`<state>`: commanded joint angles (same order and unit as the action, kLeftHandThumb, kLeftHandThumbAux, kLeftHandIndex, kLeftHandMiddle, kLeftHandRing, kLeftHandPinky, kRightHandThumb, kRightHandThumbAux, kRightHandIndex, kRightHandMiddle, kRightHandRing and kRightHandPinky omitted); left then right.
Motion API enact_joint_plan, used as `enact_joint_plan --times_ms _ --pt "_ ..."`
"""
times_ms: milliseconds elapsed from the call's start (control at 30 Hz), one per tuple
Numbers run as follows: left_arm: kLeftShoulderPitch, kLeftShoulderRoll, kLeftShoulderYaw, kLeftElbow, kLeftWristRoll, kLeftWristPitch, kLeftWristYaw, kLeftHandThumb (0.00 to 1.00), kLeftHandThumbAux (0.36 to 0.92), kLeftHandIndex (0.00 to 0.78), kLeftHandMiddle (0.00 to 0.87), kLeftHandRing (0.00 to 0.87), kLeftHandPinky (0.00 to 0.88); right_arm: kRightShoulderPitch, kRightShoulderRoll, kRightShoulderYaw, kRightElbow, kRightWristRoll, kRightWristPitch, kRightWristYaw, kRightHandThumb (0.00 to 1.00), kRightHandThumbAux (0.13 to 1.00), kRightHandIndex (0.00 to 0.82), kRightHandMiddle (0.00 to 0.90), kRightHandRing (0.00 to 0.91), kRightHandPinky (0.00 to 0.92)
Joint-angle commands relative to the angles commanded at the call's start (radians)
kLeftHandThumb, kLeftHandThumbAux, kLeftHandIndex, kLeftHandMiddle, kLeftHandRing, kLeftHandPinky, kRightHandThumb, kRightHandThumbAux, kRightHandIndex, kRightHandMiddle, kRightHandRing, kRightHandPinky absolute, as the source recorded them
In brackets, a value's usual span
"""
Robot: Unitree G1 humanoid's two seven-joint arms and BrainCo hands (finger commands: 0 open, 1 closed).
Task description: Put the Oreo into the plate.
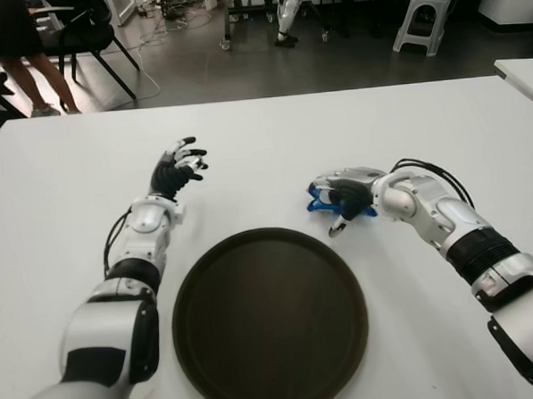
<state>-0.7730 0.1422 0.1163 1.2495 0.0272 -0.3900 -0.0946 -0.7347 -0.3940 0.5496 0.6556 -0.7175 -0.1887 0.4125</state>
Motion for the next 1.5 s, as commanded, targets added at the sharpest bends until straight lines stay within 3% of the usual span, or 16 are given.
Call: enact_joint_plan --times_ms 533,967,1500 --pt "-0.001 -0.004 0.003 -0.001 -0.002 0.003 0.001 0.224 0.698 0.172 0.298 0.35 0.402 -0.008 0.001 0.003 0.014 -0.004 -0.018 -0.01 0.0 0.671 0.033 0.045 0.03 0.042" --pt "-0.001 -0.007 0.01 -0.002 -0.006 0.005 0.0 0.225 0.718 0.177 0.316 0.374 0.433 -0.011 0.011 0.001 0.026 -0.002 -0.006 -0.007 0.0 0.677 0.032 0.052 0.034 0.042" --pt "0.003 -0.002 0.005 -0.005 0.0 -0.007 0.001 0.221 0.692 0.177 0.309 0.364 0.424 -0.011 0.038 -0.018 0.081 0.022 -0.004 -0.045 0.0 0.721 0.058 0.066 0.054 0.055"
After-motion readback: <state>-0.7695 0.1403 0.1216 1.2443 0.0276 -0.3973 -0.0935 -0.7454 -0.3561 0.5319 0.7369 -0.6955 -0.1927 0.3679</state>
